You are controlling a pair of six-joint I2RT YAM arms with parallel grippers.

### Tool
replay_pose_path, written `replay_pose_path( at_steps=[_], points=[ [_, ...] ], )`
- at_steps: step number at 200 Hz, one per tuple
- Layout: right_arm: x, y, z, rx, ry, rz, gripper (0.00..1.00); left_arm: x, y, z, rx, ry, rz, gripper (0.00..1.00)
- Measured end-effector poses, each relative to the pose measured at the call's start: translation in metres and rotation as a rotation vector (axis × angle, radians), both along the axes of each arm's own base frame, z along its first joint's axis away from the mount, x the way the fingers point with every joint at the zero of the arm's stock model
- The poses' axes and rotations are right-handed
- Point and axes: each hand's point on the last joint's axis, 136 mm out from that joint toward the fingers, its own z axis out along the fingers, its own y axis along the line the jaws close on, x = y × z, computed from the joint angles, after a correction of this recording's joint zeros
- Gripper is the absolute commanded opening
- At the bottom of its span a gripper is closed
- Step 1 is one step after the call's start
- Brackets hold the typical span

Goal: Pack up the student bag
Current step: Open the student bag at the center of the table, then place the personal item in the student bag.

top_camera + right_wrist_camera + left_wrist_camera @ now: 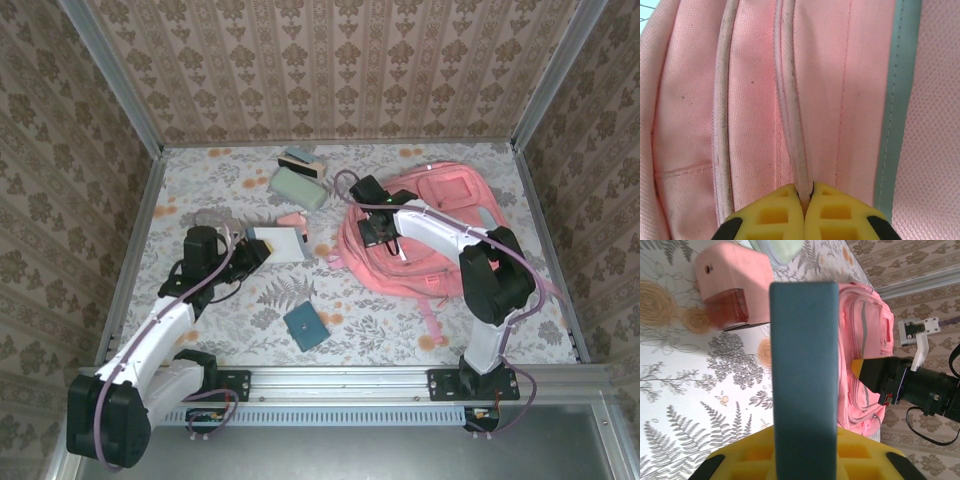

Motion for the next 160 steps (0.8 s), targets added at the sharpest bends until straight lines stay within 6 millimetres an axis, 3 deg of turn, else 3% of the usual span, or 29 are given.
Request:
replay_pose_path(
  at_steps=[21, 75, 99, 127, 160],
  points=[
    [0.001, -0.001, 0.021, 0.011, -0.026, 0.006, 0.00, 0.004, -0.012, 0.004, -0.006, -0.006, -0.014, 0.00],
    [0.018, -0.009, 0.106, 0.117, -0.143, -0.014, 0.00, 0.029, -0.054, 0.021, -0.026, -0.054, -0.024, 0.00],
    [0.022, -0.011, 0.134, 0.201, -0.176, -0.016, 0.00, 0.041, -0.077, 0.022, -0.045, -0.066, -0.029, 0.00],
    [0.018, -0.014, 0.151, 0.288, -0.183, -0.022, 0.00, 0.052, -0.110, 0.017, -0.057, -0.063, -0.053, 0.00],
    [0.016, -0.017, 0.157, 0.354, -0.174, -0.037, 0.00, 0.065, -0.164, 0.007, -0.086, -0.055, -0.108, 0.00]
  ],
)
